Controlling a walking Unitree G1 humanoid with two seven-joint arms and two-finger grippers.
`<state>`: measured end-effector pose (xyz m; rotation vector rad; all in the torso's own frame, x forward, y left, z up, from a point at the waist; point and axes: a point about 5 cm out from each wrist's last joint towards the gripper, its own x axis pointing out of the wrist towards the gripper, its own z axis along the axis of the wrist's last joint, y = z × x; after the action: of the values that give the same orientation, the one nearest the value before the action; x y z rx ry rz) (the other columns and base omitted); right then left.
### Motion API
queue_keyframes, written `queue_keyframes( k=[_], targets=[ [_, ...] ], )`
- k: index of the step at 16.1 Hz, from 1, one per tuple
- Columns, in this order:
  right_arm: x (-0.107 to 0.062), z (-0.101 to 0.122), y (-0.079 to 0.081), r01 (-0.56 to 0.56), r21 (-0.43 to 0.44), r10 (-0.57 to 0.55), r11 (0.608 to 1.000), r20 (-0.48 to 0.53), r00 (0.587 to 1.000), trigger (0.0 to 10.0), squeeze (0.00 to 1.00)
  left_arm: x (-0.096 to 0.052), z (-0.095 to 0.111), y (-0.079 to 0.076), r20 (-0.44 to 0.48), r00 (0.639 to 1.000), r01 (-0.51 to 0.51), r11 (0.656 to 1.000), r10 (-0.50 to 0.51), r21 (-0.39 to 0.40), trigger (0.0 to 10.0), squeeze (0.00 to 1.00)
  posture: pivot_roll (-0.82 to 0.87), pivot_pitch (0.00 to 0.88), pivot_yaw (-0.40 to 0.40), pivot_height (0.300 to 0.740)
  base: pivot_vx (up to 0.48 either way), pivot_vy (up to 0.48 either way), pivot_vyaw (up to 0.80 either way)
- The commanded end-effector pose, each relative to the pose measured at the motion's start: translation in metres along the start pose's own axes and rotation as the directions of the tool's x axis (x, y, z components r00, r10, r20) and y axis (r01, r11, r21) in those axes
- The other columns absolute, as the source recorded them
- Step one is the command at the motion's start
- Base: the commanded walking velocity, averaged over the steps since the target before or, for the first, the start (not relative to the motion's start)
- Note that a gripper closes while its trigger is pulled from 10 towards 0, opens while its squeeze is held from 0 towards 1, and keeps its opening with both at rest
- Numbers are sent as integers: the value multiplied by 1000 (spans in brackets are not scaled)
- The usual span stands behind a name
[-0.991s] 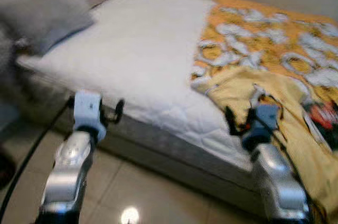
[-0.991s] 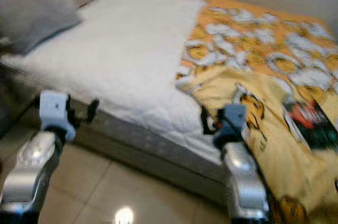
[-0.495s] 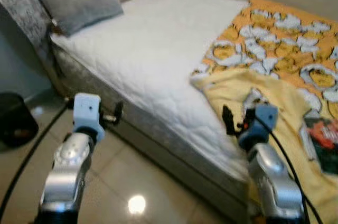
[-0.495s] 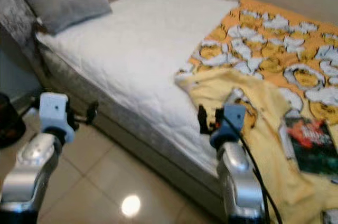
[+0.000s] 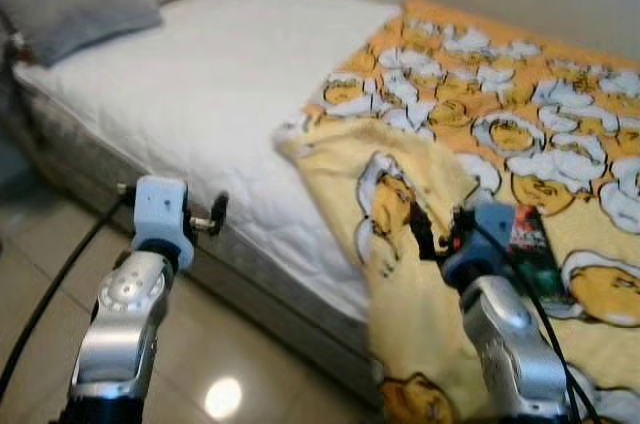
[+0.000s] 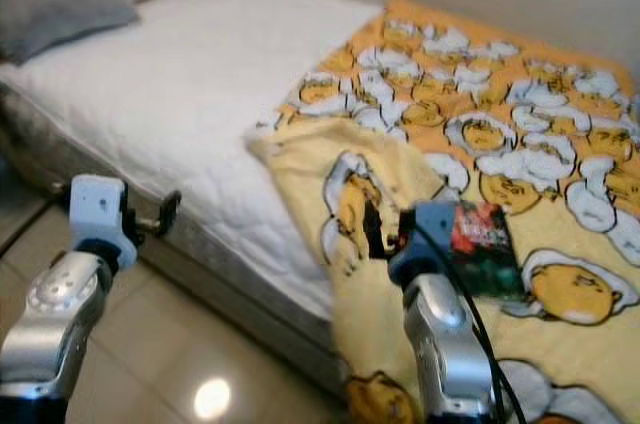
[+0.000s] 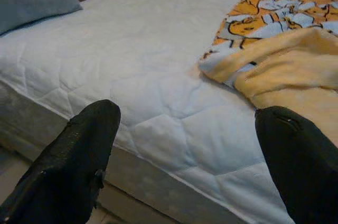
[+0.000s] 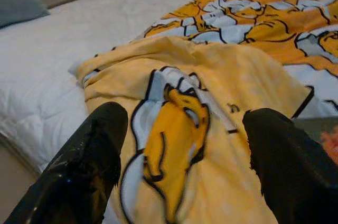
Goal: Clean up the room
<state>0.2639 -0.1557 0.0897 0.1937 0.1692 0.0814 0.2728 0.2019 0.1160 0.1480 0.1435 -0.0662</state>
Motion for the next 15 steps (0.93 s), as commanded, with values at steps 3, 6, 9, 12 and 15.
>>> queue_keyframes(
  k=[3,6,9,12,15],
  targets=[
    [-1,1,-7,26,-4,-26,1000,1,1000,10000,0,0,-1,-7,2,1000,25,1000,-25,3,10000,855,-13,0,-26,740,0,-480,206],
    [-1,1,-4,-14,-19,14,1000,-2,1000,10000,0,0,-2,-7,1,999,33,999,-33,9,10000,855,-14,0,-26,740,0,-480,533],
    [-4,-2,3,-76,45,76,996,-9,997,10000,0,-2,-3,-8,7,999,50,999,-50,-7,10000,847,-11,0,-27,740,0,-294,267],
    [-6,-5,4,-94,65,96,993,-28,995,10000,0,-6,-3,-16,18,989,143,989,-144,24,10000,831,-10,0,-28,740,0,0,0],
    [-7,-4,2,-95,77,97,992,-28,995,10000,0,-8,-2,-20,28,984,175,984,-175,9,10000,843,-10,0,-28,740,0,0,0]
  ],
)
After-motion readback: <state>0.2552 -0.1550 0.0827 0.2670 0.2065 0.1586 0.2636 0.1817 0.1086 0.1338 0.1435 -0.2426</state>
